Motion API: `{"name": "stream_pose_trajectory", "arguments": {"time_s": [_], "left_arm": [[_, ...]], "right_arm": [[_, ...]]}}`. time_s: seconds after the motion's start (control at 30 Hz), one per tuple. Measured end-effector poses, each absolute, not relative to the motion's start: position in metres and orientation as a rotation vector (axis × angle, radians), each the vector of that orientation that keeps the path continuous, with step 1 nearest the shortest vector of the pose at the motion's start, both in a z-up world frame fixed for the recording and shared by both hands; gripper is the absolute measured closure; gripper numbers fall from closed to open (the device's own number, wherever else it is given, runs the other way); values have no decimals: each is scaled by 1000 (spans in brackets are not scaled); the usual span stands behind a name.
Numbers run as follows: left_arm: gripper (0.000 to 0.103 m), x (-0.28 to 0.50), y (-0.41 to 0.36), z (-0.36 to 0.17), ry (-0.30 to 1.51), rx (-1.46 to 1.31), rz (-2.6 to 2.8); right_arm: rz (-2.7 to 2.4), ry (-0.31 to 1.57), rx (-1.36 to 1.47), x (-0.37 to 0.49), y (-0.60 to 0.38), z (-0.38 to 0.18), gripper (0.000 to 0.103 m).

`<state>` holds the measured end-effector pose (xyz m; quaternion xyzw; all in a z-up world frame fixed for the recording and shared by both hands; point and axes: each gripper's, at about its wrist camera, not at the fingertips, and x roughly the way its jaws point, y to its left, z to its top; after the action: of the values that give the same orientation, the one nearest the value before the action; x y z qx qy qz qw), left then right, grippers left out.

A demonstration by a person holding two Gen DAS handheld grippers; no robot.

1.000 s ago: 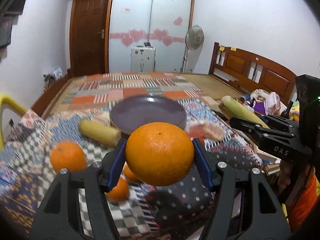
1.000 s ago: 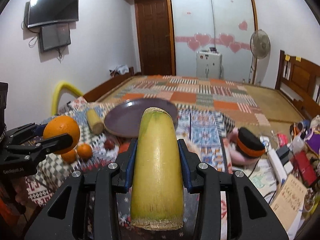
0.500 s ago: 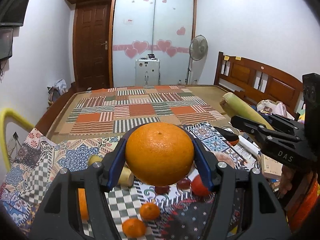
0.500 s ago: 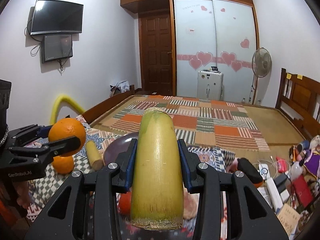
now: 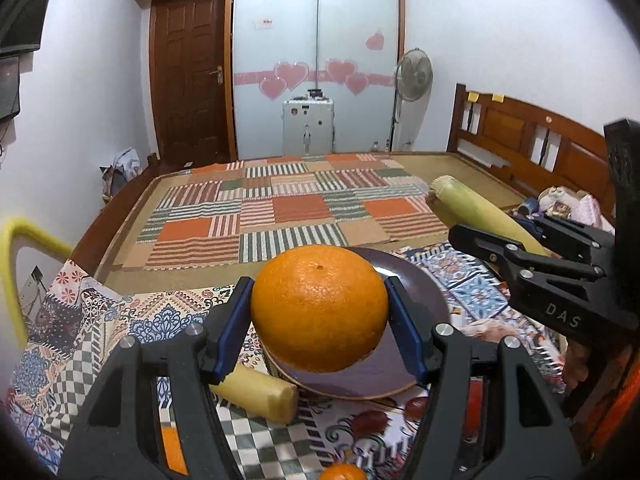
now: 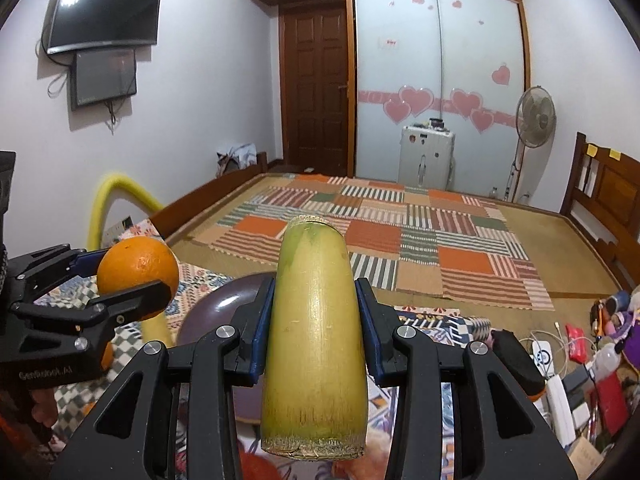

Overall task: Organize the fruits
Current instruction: 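Carry the orange with the left gripper while the right gripper carries the corn cob to the purple plate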

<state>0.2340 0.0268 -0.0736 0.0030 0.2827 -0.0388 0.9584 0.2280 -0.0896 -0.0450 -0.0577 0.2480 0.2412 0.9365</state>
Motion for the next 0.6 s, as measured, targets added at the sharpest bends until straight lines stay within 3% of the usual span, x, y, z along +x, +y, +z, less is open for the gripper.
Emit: {"name": "stream_pose_trajectory", "arguments": {"time_s": [0.6], "left_arm": [[39, 308, 37, -116, 807, -14, -103]], "right_arm": [[484, 753, -237, 288, -66, -89, 68]]}}
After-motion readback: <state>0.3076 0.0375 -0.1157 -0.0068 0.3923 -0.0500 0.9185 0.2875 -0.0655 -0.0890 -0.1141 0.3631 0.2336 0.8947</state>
